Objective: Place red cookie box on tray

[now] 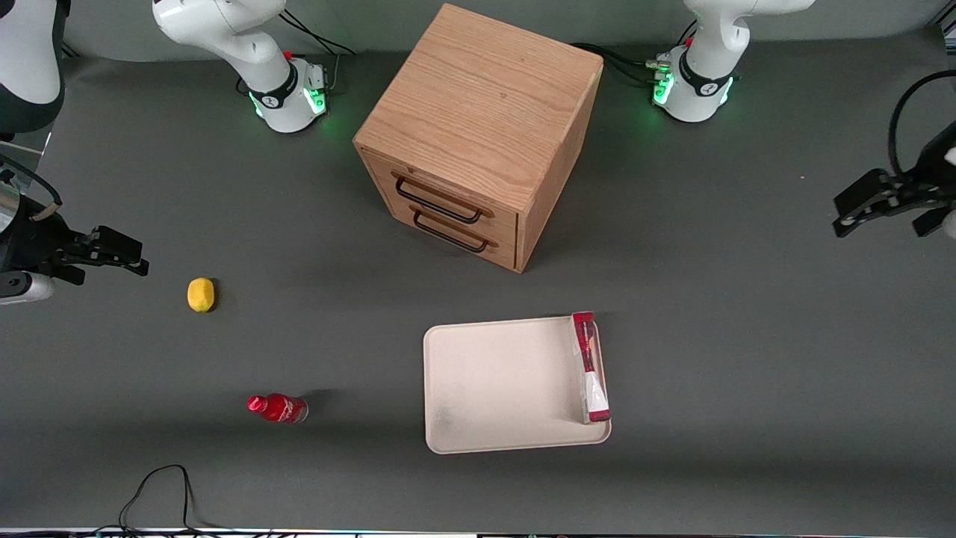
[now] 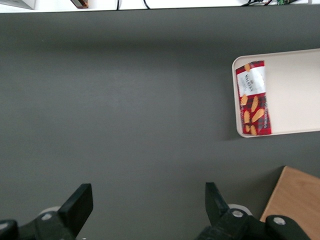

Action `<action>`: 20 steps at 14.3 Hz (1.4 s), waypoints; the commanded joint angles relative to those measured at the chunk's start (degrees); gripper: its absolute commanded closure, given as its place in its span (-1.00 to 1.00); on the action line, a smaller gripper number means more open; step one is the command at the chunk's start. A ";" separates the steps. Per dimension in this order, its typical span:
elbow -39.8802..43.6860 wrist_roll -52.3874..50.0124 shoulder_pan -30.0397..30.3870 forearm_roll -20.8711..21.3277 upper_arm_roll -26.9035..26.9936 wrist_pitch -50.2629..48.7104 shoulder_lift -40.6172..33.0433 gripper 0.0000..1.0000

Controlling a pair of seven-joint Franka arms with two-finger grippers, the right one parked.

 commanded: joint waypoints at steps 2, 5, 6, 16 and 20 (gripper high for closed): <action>-8.61 2.17 1.21 0.74 -0.53 7.06 -4.44 -1.00; -8.44 0.95 1.04 0.83 -0.45 6.46 -4.09 -1.00; -8.36 0.85 0.95 0.83 -0.45 6.28 -4.01 -1.00; -7.65 -2.57 -1.43 0.48 2.10 3.47 -4.18 -1.00; -7.65 -3.01 -0.46 0.39 0.70 2.85 -4.18 -1.00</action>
